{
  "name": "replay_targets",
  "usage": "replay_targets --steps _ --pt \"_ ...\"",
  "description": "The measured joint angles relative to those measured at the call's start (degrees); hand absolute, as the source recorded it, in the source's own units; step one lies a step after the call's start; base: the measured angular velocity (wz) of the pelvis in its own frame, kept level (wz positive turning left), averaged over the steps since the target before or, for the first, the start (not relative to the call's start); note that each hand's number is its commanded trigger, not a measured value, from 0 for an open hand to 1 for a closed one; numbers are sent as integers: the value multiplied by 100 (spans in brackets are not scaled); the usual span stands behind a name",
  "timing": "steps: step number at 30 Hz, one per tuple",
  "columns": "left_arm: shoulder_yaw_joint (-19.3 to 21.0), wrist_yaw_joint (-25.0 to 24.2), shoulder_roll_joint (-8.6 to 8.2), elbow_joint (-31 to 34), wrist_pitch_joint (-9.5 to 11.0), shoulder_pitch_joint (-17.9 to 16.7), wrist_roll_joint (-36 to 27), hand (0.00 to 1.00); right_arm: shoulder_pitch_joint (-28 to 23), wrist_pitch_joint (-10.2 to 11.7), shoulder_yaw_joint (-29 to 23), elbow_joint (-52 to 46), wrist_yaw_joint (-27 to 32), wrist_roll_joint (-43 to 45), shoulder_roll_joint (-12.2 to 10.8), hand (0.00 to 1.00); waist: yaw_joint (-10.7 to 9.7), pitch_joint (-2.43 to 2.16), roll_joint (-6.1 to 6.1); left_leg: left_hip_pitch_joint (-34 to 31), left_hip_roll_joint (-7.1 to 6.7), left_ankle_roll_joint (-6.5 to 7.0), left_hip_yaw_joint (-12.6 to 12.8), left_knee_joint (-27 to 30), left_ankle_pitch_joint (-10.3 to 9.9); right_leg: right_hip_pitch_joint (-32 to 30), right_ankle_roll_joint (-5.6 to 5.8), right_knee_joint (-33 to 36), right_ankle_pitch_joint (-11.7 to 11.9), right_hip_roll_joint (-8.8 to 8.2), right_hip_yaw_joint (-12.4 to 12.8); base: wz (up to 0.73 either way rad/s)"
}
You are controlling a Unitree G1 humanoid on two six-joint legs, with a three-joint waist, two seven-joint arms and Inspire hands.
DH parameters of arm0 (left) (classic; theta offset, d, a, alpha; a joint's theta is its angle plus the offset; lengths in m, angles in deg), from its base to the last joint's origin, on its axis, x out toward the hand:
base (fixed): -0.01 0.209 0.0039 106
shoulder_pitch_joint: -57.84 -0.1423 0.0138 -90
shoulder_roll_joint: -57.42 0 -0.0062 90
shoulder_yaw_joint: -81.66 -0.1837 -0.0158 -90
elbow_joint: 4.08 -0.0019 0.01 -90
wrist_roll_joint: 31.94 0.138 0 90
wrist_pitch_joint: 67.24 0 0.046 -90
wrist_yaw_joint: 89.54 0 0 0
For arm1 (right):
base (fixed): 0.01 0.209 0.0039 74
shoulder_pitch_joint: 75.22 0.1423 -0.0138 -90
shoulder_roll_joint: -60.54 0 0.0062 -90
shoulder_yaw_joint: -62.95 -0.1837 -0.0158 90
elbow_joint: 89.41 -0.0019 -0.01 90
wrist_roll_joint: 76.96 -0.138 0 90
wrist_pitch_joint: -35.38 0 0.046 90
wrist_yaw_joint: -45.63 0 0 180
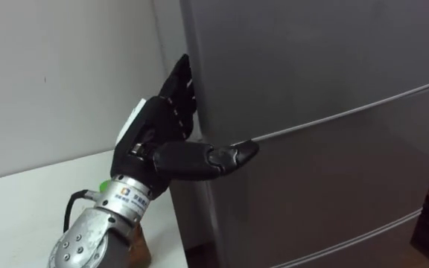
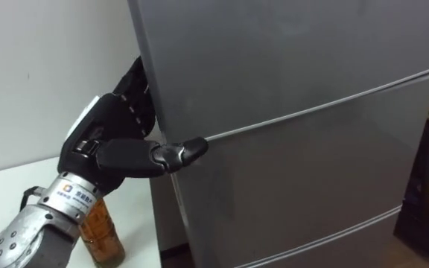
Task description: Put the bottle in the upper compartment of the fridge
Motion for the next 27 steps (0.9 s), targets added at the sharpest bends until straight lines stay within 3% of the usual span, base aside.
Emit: replay_targets --steps 1,2,4,5,6,9,10,11,15,18,20,21,27 --pt "-21 -1 0 6 0 0 16 38 6 0 2 0 -1 -12 0 0 -18 -4 3 -9 0 0 0 1 0 -3 -1 0 1 -3 -22 4" --pt "-44 -1 0 6 -1 0 17 64 11 0 1 16 -12 -14 1 0 -52 -4 3 -19 0 0 1 0 0 -8 -1 -3 2 -7 -43 4" --pt "-34 -1 3 6 -1 0 16 78 8 -1 1 24 -31 -14 10 0 -64 -5 1 -17 -3 0 6 -1 0 -9 -1 -5 2 -12 -50 2" --pt "14 -1 11 5 -1 -1 21 94 3 -1 -4 21 -54 -13 12 0 -62 -5 -1 -21 -7 0 2 -2 0 -8 0 -9 2 -15 -65 5" --pt "71 -1 40 5 -2 -1 20 100 4 -2 -5 18 -75 -14 13 0 -53 -7 0 -24 -8 0 4 -7 0 -9 0 -10 2 -18 -76 6" --pt "148 -1 76 31 -2 0 18 100 12 -2 -2 28 -90 -11 14 0 -58 -24 6 -29 -13 0 2 -7 0 -7 2 -18 2 -24 -81 0" --pt "103 -1 77 80 -3 -10 3 87 12 -1 -1 48 -94 -13 13 0 -55 -24 5 -29 -14 0 2 -7 0 -4 2 -18 3 -25 -84 0" --pt "71 -1 74 124 -3 -30 -3 81 9 -1 -2 69 -96 -12 10 0 -56 -24 6 -30 -15 0 -4 -6 0 -3 3 -19 3 -25 -90 5" --pt "19 -1 38 169 -8 -54 91 60 60 3 -5 164 -113 0 5 0 -74 -18 -2 -39 -12 0 -20 2 0 3 6 -19 5 -23 -109 2" --pt "23 -2 35 178 -8 -54 116 51 124 5 -13 222 -172 -3 7 0 -112 -18 -2 -53 -13 2 -23 13 1 5 7 -23 4 -24 -116 3" --pt "20 -30 32 205 -8 -54 92 7 140 6 -13 249 -214 -13 16 0 -113 -19 0 -55 -15 2 -23 20 1 5 7 -24 3 -27 -122 0" --pt "17 -78 30 214 -7 -54 92 0 156 5 -14 275 -224 -18 19 0 -113 -20 1 -55 -16 2 -24 30 1 8 7 -23 4 -29 -137 0" --pt "-93 -168 6 233 5 -54 95 0 157 2 -13 283 -276 -19 55 0 -118 -26 39 -50 -10 2 -28 39 2 14 7 -14 4 -25 -151 0"
